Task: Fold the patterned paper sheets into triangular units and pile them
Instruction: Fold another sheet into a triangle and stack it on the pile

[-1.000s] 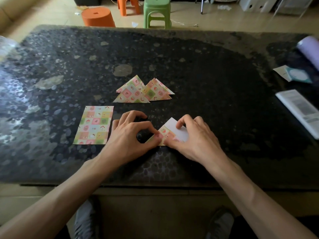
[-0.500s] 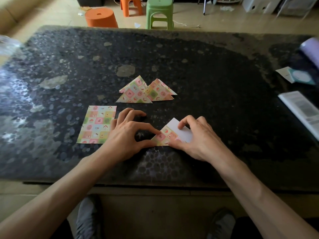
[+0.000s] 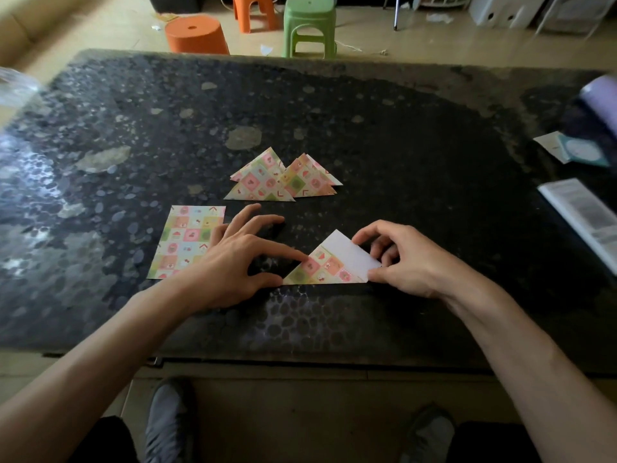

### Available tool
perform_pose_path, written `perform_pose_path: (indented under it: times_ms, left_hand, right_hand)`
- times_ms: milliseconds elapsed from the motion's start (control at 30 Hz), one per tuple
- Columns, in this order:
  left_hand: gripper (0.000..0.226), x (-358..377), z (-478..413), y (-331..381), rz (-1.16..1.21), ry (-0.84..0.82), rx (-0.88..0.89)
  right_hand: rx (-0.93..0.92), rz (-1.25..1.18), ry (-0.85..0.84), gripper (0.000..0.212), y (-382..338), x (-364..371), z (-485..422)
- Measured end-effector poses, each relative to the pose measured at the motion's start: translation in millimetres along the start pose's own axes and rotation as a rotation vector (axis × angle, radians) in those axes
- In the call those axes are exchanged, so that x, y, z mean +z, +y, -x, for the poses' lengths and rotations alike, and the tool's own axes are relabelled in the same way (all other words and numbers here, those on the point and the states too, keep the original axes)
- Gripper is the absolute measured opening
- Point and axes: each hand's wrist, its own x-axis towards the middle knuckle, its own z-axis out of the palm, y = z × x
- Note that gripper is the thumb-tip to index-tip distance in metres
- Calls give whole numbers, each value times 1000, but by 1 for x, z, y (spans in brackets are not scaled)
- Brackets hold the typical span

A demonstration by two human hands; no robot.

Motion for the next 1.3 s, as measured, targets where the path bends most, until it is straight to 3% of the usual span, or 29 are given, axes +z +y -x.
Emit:
perform_pose_path:
  times_ms: [67,167,333,533,800,1167,1300]
  left_hand:
    - [56,0,-1,2,-11,21,8]
    - [45,5,-3,9,17,146,19]
    - [68,21,-8,21,-115,225,28]
    - [46,27,-10,20,-43,228,110]
    - [38,21,-3,20,-349,271,450]
    - [45,26,-1,17,-356,362,455]
    - [39,26,-2,15,-339,404,465]
  right_hand:
    - [-9,-48,143,39,4,-1,0]
    - [19,70,301,32,6,4,-1]
    - [-31,154,260,39,6,22,2]
    - [-33,127,236,38,-1,29,4]
    - [-7,230,325,41,0,30,7]
    - [16,-86,238,42,-4,18,6]
    - [-113,-83,116,59,1,11,7]
